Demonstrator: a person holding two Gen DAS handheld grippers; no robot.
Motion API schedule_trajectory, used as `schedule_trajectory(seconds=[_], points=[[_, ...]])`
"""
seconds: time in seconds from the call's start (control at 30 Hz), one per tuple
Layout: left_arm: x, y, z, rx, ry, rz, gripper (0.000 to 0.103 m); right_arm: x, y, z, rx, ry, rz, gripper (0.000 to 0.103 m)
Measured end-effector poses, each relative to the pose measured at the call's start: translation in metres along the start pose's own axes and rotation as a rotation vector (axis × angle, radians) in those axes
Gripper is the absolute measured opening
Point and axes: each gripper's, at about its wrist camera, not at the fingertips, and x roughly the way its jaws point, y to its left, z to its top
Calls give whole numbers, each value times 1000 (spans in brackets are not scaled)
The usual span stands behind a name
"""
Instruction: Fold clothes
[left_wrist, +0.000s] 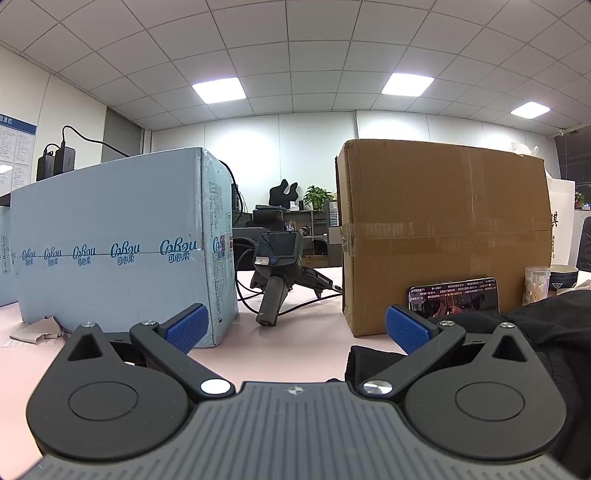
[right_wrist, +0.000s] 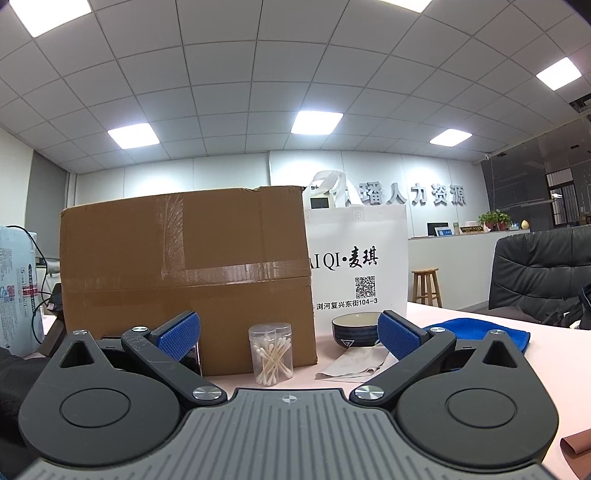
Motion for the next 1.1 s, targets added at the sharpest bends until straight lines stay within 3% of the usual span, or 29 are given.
schedule_trajectory(seconds=[1.1], points=[[1, -1, -1, -2, 1, 0, 103, -1, 3, 0, -3, -8, -6, 103]])
